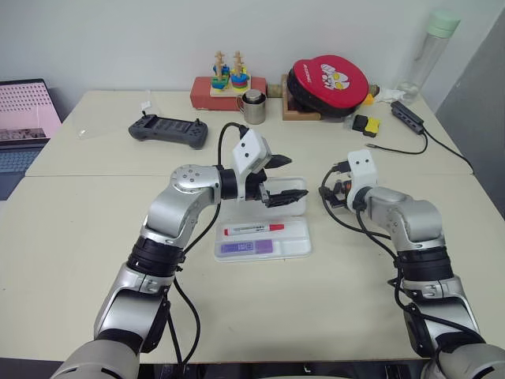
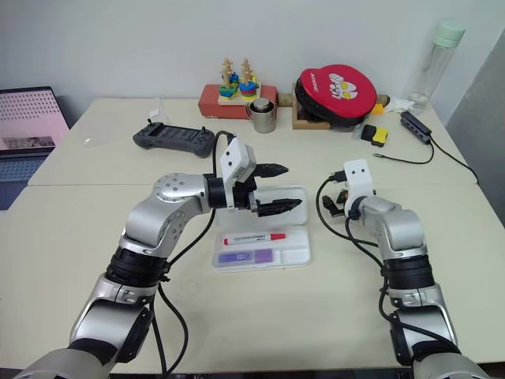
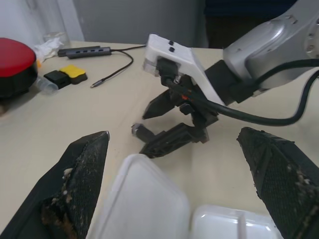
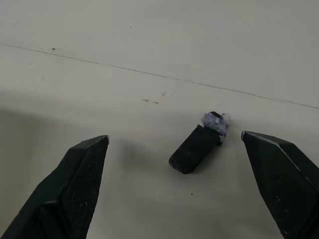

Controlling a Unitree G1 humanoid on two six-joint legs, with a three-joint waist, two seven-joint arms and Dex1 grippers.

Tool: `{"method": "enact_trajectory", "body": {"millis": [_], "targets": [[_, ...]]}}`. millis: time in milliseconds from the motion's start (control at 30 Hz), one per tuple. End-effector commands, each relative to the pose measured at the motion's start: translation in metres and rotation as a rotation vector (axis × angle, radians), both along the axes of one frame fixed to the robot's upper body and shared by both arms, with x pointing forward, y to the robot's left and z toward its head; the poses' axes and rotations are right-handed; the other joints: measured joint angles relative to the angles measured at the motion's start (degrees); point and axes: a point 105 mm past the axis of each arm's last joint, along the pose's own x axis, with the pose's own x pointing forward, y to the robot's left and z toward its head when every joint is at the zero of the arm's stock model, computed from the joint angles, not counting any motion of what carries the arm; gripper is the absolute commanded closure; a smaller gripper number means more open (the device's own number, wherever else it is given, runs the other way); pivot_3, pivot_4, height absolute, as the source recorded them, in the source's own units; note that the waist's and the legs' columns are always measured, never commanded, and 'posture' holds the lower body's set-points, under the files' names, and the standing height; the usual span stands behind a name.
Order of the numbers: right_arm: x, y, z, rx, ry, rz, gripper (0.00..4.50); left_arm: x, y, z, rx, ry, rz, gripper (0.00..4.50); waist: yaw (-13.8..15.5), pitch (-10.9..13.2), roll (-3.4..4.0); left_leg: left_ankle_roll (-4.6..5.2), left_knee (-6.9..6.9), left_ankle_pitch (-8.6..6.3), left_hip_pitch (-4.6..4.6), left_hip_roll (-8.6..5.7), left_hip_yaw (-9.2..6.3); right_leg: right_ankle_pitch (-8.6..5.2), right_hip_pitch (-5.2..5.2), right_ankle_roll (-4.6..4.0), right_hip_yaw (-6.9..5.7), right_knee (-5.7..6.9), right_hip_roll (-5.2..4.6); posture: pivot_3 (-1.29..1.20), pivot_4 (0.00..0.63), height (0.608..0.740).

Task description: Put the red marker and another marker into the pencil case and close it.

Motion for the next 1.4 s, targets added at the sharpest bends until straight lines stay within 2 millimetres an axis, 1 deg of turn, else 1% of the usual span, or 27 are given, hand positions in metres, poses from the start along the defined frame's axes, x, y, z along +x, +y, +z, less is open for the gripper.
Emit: {"method": "enact_trajectory", "body": {"millis": [33, 100, 233, 300, 433, 467, 533, 600, 667, 700, 733, 800, 900, 967, 1000, 1033, 1067, 1167, 1233, 1300, 1400], "targets": [[0.011, -0.005, 0.009, -0.009, -0.064, -0.067, 0.69, 0.003, -0.012, 0.014, -0.018, -0.08, -0.013, 0.0, 0.0, 0.0, 0.0, 0.0, 0.0, 0.0, 0.0, -0.01, -0.01, 0.0, 0.0, 0.0, 0.0, 0.01, 0.0, 0.0, 0.15, 0.74], [0.013, -0.005, 0.009, -0.015, -0.07, -0.072, 1.25, 0.005, -0.016, 0.015, -0.019, -0.093, -0.016, 0.0, 0.0, 0.0, 0.0, 0.0, 0.01, 0.0, 0.0, -0.02, 0.01, 0.0, 0.01, 0.0, 0.01, 0.0, 0.0, 0.0, 0.15, 0.74], [0.016, -0.004, 0.012, -0.007, -0.087, -0.084, 2.16, 0.007, -0.023, 0.021, -0.044, -0.1, -0.023, 0.0, 0.0, 0.0, 0.01, 0.0, 0.02, 0.0, -0.01, -0.02, -0.03, 0.0, 0.01, 0.0, 0.0, 0.01, 0.0, 0.0, 0.15, 0.74], [0.016, -0.006, 0.011, -0.015, -0.089, -0.093, 2.71, 0.007, -0.025, 0.021, -0.046, -0.104, -0.029, 0.0, -0.2, 0.0, 0.02, 0.0, 0.01, 0.0, -0.01, -0.02, 0.0, 0.0, 0.01, 0.0, 0.03, 0.02, -0.01, 0.0, 0.15, 0.74], [0.015, -0.01, 0.009, -0.018, -0.088, -0.102, 3.56, 0.006, -0.026, 0.019, -0.045, -0.099, -0.039, 0.0, -0.3, 0.0, 0.03, 0.0, 0.01, 0.0, 0.0, -0.01, -0.02, 0.0, 0.01, 0.0, 0.03, 0.02, -0.01, 0.0, 0.15, 0.74], [0.016, -0.011, 0.009, -0.018, -0.088, -0.104, 3.86, 0.006, -0.026, 0.018, -0.044, -0.097, -0.041, 0.0, -0.3, 0.0, 0.03, 0.0, 0.01, 0.0, 0.0, -0.01, -0.01, 0.0, 0.0, 0.0, 0.04, 0.02, -0.01, 0.0, 0.15, 0.74], [0.016, -0.013, 0.012, -0.008, -0.101, -0.107, 4.21, 0.006, -0.025, 0.018, -0.042, -0.096, -0.042, 0.0, -0.4, 0.0, 0.02, 0.0, 0.01, 0.0, 0.0, -0.01, -0.01, 0.0, 0.01, 0.0, 0.04, 0.02, -0.01, 0.0, 0.15, 0.74], [0.017, -0.013, 0.019, 0.009, -0.129, -0.096, 4.22, 0.005, -0.024, 0.018, -0.039, -0.097, -0.04, 0.0, -0.4, 0.0, 0.03, 0.0, 0.01, 0.0, -0.01, -0.02, -0.02, 0.0, 0.0, 0.0, 0.04, 0.02, -0.01, 0.0, 0.15, 0.74], [0.016, -0.008, 0.029, 0.028, -0.179, -0.052, 4.22, 0.004, -0.021, 0.018, -0.034, -0.102, -0.038, 0.0, -0.4, 0.0, 0.03, 0.0, 0.01, 0.0, 0.0, -0.02, -0.01, 0.0, 0.0, 0.0, 0.04, 0.01, -0.01, 0.0, 0.15, 0.74], [0.012, -0.005, 0.04, 0.021, -0.23, 0.014, 4.22, 0.0, -0.016, 0.02, -0.041, -0.104, -0.052, 0.0, -0.4, 0.0, 0.03, 0.0, 0.01, 0.0, 0.0, -0.02, -0.01, 0.0, 0.0, 0.0, 0.04, 0.01, -0.01, 0.0, 0.15, 0.74], [0.006, -0.001, 0.051, 0.025, -0.268, 0.096, 4.22, -0.004, -0.008, 0.024, -0.058, -0.097, -0.061, 0.0, -0.4, 0.0, 0.04, 0.0, 0.0, 0.0, -0.01, -0.02, 0.0, 0.0, -0.01, 0.0, 0.04, 0.01, -0.01, 0.0, 0.15, 0.74], [-0.008, 0.001, 0.065, 0.043, -0.296, 0.228, 4.22, -0.011, 0.008, 0.029, -0.077, -0.084, -0.068, 0.0, -0.5, 0.0, 0.05, 0.0, -0.02, 0.0, -0.03, -0.01, 0.01, 0.0, -0.05, 0.0, 0.04, 0.02, -0.01, 0.0, 0.15, 0.74], [-0.035, -0.004, 0.085, 0.043, -0.319, 0.43, 4.22, -0.023, 0.039, 0.023, -0.034, -0.063, -0.069, 0.0, -0.8, 0.0, 0.05, 0.0, -0.05, 0.0, -0.05, 0.0, -0.01, 0.0, -0.07, 0.0, 0.04, -0.03, -0.01, 0.0, 0.15, 0.74], [-0.053, 0.0, 0.092, 0.066, -0.3, 0.569, 4.22, -0.031, 0.058, 0.017, -0.003, -0.028, -0.068, 0.0, -0.8, 0.0, 0.05, 0.0, -0.08, 0.0, -0.03, 0.03, -0.04, 0.0, -0.04, 0.0, 0.01, -0.06, 0.0, 0.0, 0.15, 0.74], [-0.066, 0.006, 0.091, 0.062, -0.278, 0.67, 4.22, -0.035, 0.065, 0.014, 0.012, -0.012, -0.065, 0.0, -0.7, 0.0, 0.05, 0.0, -0.07, 0.0, -0.04, 0.03, -0.05, 0.0, -0.03, 0.0, 0.01, -0.07, 0.0, 0.0, 0.15, 0.74], [-0.076, 0.01, 0.089, 0.056, -0.258, 0.737, 4.22, -0.036, 0.07, 0.013, 0.02, -0.003, -0.063, 0.0, -0.7, 0.0, 0.05, 0.0, -0.07, 0.0, -0.02, 0.03, -0.05, 0.0, 0.0, 0.0, 0.01, -0.07, 0.0, 0.0, 0.15, 0.74], [-0.088, 0.017, 0.083, 0.047, -0.216, 0.821, 4.22, -0.041, 0.075, 0.01, 0.034, 0.011, -0.072, 0.0, -0.5, 0.0, 0.05, 0.0, -0.05, 0.0, -0.01, 0.04, -0.09, 0.0, 0.04, 0.0, 0.01, -0.09, 0.0, 0.0, 0.15, 0.74], [-0.106, 0.036, 0.063, 0.0, -0.103, 0.958, 4.22, -0.057, 0.083, 0.004, 0.039, 0.047, -0.108, 0.0, -0.3, 0.0, 0.05, 0.01, -0.05, 0.0, 0.02, 0.04, -0.14, 0.0, 0.14, 0.01, 0.01, -0.16, 0.0, 0.0, 0.15, 0.74], [-0.112, 0.045, 0.05, -0.033, -0.05, 1.02, 4.22, -0.067, 0.087, -0.004, 0.076, 0.072, -0.127, 0.0, -0.3, 0.0, 0.05, 0.01, -0.05, 0.0, 0.02, 0.05, -0.14, 0.0, 0.14, 0.01, 0.01, -0.17, 0.0, 0.0, 0.15, 0.74], [-0.114, 0.051, 0.041, -0.056, -0.021, 1.049, 4.22, -0.072, 0.091, -0.011, 0.113, 0.084, -0.136, 0.0, 0.0, 0.0, 0.05, 0.0, -0.05, 0.0, 0.02, 0.06, -0.16, 0.0, 0.13, 0.0, 0.01, -0.18, 0.0, 0.0, 0.15, 0.74], [-0.114, 0.055, 0.032, -0.088, 0.006, 1.072, 4.22, -0.077, 0.092, -0.013, 0.118, 0.093, -0.15, 0.0, 0.4, 0.0, 0.04, 0.01, -0.03, 0.0, 0.01, 0.04, -0.15, 0.0, 0.14, 0.01, -0.01, -0.2, -0.01, 0.0, 0.15, 0.74]]}}
